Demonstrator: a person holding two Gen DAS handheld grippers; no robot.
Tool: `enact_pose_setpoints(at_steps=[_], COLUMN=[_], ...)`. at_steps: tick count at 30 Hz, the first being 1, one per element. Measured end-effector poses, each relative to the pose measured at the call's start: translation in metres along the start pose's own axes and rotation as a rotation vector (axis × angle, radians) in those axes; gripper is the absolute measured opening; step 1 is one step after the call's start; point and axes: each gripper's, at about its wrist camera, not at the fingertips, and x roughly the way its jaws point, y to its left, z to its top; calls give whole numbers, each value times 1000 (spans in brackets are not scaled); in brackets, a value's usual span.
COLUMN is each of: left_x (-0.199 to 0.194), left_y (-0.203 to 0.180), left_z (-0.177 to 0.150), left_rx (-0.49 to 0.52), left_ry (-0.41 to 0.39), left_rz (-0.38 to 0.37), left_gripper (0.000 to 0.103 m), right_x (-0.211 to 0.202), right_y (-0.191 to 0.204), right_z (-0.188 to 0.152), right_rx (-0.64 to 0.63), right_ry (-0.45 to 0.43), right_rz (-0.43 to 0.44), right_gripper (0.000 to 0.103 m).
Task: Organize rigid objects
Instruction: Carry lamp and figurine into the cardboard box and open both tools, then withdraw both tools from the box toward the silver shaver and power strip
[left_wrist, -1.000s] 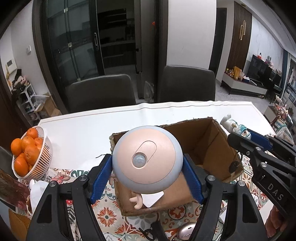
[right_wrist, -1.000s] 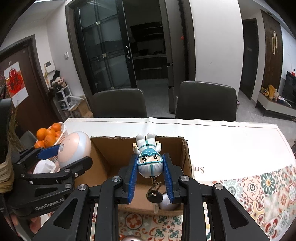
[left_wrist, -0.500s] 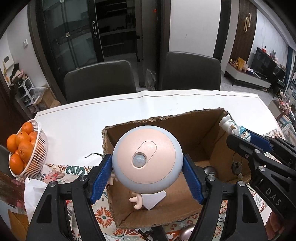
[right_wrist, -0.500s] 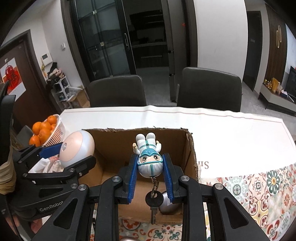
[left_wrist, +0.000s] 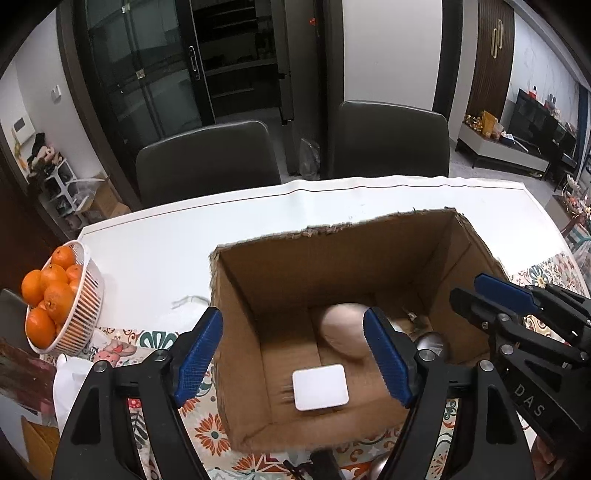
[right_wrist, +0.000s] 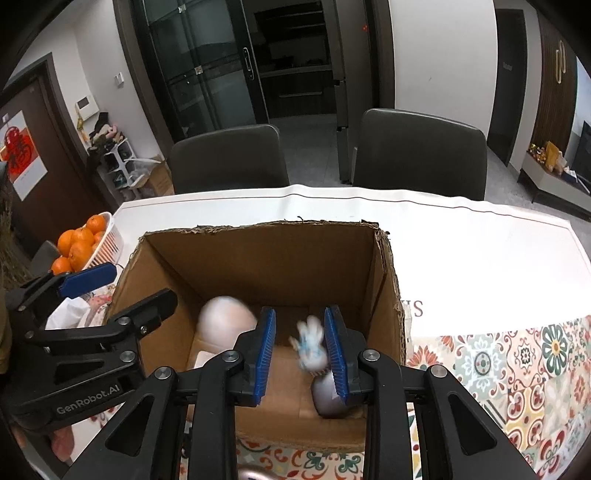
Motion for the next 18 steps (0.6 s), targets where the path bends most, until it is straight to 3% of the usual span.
enact_pose_setpoints(at_steps=[18], left_x=[-63], left_y=[3], left_z=[-41], left_rx=[-25], left_ry=[-105], left_rz=[-15], left_gripper=[80], right_x=[-56], right_y=[9], right_z=[-28], right_rx=[-6], right_ry=[-96], right_rz=[-35], right_gripper=[29])
